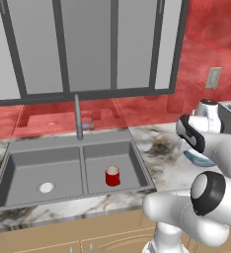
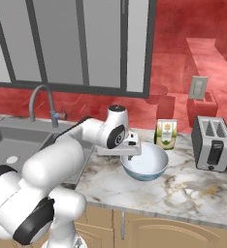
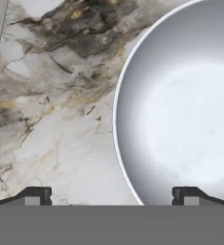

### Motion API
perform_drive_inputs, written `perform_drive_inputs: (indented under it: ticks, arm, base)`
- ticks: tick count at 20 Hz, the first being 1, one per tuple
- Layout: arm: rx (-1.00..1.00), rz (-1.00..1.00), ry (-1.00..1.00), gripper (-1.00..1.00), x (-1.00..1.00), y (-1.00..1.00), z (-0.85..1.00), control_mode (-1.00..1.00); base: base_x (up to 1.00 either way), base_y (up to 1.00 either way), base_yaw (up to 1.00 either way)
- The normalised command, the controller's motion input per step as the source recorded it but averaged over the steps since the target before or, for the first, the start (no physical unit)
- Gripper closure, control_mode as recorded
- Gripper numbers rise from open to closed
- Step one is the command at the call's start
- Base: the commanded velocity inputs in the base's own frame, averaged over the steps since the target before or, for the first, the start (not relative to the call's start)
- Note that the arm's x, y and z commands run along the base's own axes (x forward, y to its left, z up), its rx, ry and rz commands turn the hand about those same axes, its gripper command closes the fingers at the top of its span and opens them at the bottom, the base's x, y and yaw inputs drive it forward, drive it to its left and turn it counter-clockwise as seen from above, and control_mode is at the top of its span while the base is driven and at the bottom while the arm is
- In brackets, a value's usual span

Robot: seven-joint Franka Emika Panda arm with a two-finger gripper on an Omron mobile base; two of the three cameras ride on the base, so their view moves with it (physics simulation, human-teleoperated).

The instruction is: Pick the mug and place it in the sink. Pick the bowl and place it in the open cabinet and then close the cabinet.

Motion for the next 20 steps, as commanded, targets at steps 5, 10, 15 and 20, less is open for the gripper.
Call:
perform_drive_inputs:
  ticks: [5, 10, 15, 20]
  arm:
    - [0.00, 0.02, 0.00, -1.00, 0.05, 0.00, -0.19, -1.00]
    - [0.00, 0.02, 0.00, -1.00, 0.12, 0.00, -0.09, -1.00]
    - [0.00, 0.03, 0.00, -1.00, 0.16, -0.11, -0.01, -1.00]
    - [0.00, 0.05, 0.00, -1.00, 0.14, -0.16, 0.00, -1.00]
  base:
    - [0.00, 0.00, 0.00]
    - [0.00, 0.00, 0.00]
    - [0.00, 0.00, 0.00]
    - [0.00, 0.00, 0.00]
